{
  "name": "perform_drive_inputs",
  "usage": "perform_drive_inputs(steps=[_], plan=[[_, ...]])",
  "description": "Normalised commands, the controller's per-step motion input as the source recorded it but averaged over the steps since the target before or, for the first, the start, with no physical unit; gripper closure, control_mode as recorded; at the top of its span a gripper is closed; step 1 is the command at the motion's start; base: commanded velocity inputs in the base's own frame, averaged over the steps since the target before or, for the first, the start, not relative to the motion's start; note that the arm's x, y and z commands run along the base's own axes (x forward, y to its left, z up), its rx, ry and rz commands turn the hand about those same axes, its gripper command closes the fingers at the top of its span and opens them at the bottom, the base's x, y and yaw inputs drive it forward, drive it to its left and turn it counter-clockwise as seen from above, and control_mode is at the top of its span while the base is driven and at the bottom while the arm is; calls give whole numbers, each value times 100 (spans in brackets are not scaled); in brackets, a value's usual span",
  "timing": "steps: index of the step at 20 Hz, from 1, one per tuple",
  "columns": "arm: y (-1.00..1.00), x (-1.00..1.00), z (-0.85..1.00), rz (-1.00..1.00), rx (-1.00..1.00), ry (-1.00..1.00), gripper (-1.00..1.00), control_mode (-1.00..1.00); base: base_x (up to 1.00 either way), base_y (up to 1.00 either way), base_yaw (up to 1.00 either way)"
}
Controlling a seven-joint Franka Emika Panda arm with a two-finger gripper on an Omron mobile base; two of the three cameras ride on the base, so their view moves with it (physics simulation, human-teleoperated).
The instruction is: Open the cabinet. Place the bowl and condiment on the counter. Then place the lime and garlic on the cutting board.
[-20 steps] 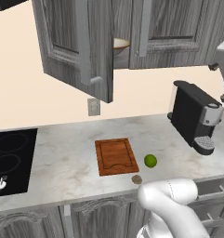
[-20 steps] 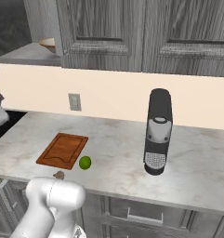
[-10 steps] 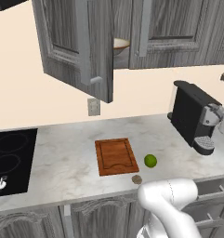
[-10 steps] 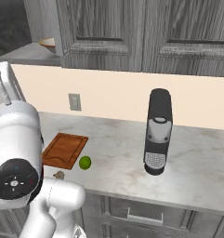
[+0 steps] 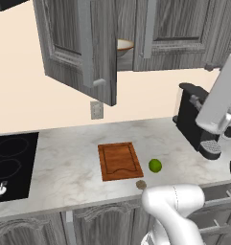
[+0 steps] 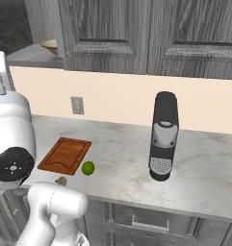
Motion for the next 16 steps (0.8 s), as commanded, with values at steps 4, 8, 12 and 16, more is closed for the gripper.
perform_drive_inputs(steps=[4,8,12,16], plan=[[27,14,20,11,-8,0,-100,-100,0,0,0],[-1,34,31,18,-7,-1,-100,-100,0,0,0],[-1,30,13,14,-8,0,-100,-100,0,0,0],[0,48,-1,18,-1,0,-100,-100,0,0,0]])
